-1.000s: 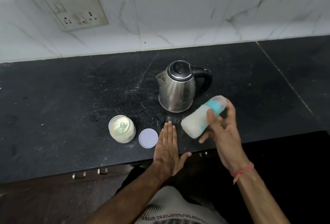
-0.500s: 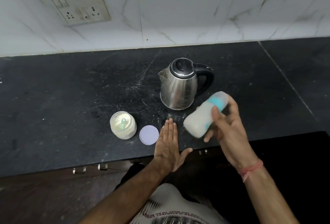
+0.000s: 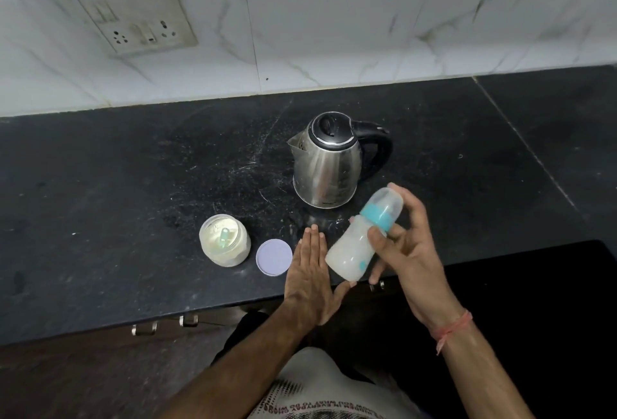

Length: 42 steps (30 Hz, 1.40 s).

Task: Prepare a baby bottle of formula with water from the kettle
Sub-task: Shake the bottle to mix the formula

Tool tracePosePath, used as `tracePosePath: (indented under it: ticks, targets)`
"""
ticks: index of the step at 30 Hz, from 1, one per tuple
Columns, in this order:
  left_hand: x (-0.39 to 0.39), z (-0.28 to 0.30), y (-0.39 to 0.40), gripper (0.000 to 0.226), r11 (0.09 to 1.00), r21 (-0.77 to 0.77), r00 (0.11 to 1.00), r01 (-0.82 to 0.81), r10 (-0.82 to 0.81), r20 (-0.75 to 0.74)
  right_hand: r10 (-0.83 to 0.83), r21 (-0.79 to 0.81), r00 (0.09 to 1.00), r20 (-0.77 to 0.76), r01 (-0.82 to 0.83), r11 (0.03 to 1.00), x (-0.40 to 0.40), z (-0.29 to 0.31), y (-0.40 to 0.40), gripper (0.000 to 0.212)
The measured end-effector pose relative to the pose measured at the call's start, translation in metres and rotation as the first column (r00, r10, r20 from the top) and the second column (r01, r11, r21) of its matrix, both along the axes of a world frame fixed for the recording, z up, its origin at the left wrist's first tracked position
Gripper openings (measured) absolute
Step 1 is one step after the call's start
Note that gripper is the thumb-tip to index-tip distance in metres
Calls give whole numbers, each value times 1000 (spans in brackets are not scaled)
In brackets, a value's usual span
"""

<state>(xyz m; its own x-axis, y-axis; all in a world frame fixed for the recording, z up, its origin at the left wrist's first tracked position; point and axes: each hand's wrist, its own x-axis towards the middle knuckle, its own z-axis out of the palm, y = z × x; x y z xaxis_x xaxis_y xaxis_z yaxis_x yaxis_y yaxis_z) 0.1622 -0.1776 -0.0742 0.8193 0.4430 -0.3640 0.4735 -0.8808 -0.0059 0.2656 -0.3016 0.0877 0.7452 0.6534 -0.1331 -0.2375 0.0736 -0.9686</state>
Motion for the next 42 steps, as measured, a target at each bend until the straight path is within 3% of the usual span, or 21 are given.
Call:
tracePosePath:
  ticks: [3, 6, 10, 13, 17, 20, 24, 27, 30, 34, 37, 40, 42]
  targets:
    - [0, -2, 1, 115, 1000, 4, 1000, -7, 7, -13, -161, 7, 980, -113, 163, 987, -7, -5, -1, 62]
    - [1, -1, 1, 114, 1000, -1, 1000, -5, 5, -9, -77, -31, 994, -79, 74, 997, -12, -9, -3, 62]
    - [0, 0, 1, 113, 1000, -22, 1000, -13, 13, -1, -201, -46, 972, -119, 197, 979, -10, -13, -11, 58]
    - [-1, 0, 2, 112, 1000, -2, 1000, 9, -9, -11, -40, -84, 998, -45, 36, 996, -8, -16, -14, 62]
    - [1, -2, 2, 115, 1000, -6, 1000, -12, 12, 7, -164, -84, 982, -88, 157, 984, 4, -18, -14, 60]
    - [1, -2, 1, 116, 1000, 11, 1000, 0, 0, -10, -3, -118, 1000, -27, 0, 993, 13, -14, -14, 62]
    - [2, 2, 1, 115, 1000, 5, 1000, -19, 19, -6, -114, -61, 992, -62, 110, 992, 21, -7, -12, 55]
    - [1, 4, 0, 116, 1000, 13, 1000, -5, 5, -22, 43, -76, 999, 2, -43, 996, 17, -3, -7, 63]
    - [2, 1, 0, 115, 1000, -1, 1000, -11, 11, -10, -87, -32, 996, -35, 86, 996, 13, -4, -7, 57]
    - [1, -2, -1, 114, 1000, 5, 1000, -6, 6, 11, 54, -80, 999, -6, -54, 995, -1, -10, -7, 65]
    - [1, -4, 0, 114, 1000, -12, 1000, -4, 4, 4, -64, -66, 994, -88, 59, 996, -5, -15, -8, 57]
    - [1, -10, 1, 113, 1000, -16, 999, -10, 11, 35, 56, -108, 997, -57, -62, 992, -4, -16, -7, 60]
    - [1, -8, 1, 113, 1000, -21, 999, -8, 9, 35, 23, -96, 997, -68, -29, 995, -3, -15, -6, 60]
